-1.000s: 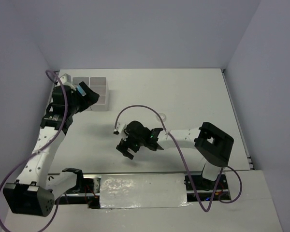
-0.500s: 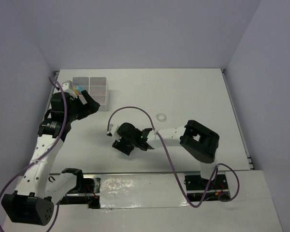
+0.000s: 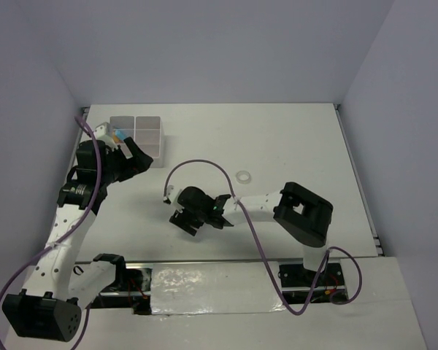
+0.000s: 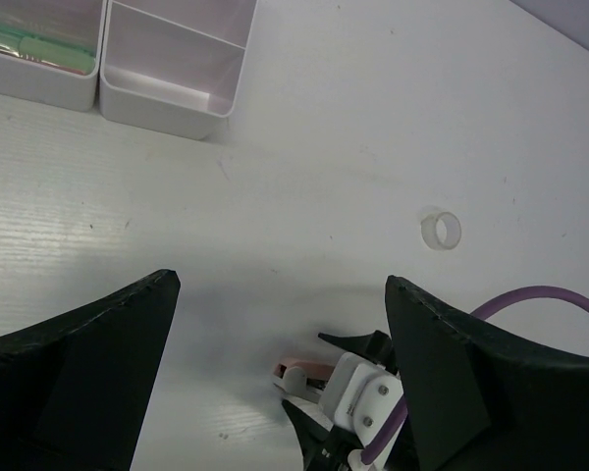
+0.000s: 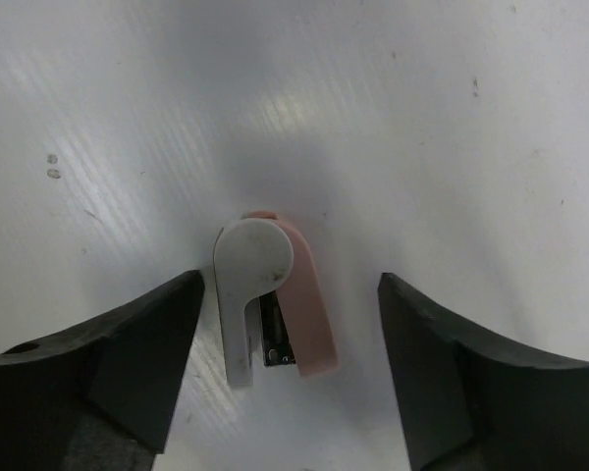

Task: Sort the stationery into containers
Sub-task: Pick up the stapler from the center of the board.

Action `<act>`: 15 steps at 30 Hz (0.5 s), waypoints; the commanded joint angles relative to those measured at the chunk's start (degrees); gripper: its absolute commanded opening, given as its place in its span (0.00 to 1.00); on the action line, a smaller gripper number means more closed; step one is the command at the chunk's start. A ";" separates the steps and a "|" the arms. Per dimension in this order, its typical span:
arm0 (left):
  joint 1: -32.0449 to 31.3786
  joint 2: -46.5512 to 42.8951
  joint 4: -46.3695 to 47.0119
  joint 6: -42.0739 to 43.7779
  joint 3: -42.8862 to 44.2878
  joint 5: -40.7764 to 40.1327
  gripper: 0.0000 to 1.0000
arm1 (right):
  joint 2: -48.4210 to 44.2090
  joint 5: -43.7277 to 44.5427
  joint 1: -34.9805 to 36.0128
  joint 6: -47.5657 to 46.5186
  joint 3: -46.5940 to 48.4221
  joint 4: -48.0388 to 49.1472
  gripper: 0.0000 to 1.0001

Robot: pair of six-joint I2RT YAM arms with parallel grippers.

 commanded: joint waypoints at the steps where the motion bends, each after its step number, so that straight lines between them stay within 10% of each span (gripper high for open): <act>1: 0.25 -1.27 1.77 1.54 -0.02 1.51 0.99 | -0.41 1.80 0.13 0.20 -0.61 -4.26 0.83; 15: 0.25 -1.27 1.94 1.63 0.07 2.04 0.99 | -1.64 0.30 0.05 0.64 -2.01 -6.38 0.66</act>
